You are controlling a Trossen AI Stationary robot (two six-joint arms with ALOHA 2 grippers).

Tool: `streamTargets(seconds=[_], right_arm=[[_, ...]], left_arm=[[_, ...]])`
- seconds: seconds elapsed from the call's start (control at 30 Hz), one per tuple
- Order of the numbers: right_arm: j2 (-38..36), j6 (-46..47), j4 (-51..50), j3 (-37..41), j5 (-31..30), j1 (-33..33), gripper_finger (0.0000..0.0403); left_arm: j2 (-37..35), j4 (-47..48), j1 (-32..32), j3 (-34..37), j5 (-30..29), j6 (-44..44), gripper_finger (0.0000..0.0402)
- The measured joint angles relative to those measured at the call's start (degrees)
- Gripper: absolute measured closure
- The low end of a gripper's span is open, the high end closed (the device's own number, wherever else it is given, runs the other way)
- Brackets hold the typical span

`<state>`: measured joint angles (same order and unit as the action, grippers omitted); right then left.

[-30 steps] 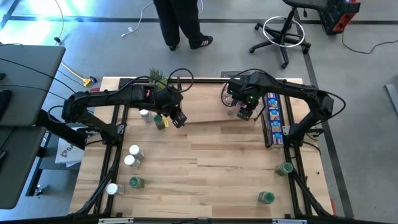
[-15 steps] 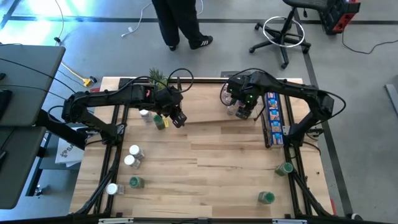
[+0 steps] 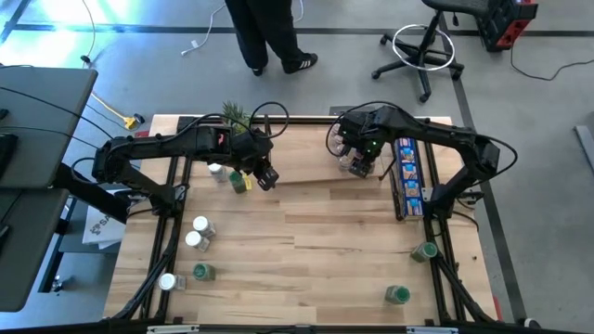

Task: Shelf spices
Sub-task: Put the white seasoning bottle on the shelf

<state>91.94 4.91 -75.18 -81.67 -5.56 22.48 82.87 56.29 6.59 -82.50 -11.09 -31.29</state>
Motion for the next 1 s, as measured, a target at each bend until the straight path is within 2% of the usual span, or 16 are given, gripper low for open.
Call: streamTargets(seconds=[0.5, 0.67, 1.0], right_arm=[[-4.08, 0.15, -7.18, 0.07, -2.04, 0.04, 0.0119], [-3.97, -0.27, -6.73, 0.07, -2.09, 1.42, 0.0119], [-2.99, 0.00, -5.55, 0.07, 1.40, 5.70, 0.0119]], left_arm=[[-0.01, 0.00, 0.02, 0.00, 0.00, -0.02, 0.0360], [0.00, -0.02, 0.02, 0.01, 0.00, -0.15, 0.0360], [-0.02, 0.03, -0.08, 0.02, 0.11, -1.08, 0.0360]])
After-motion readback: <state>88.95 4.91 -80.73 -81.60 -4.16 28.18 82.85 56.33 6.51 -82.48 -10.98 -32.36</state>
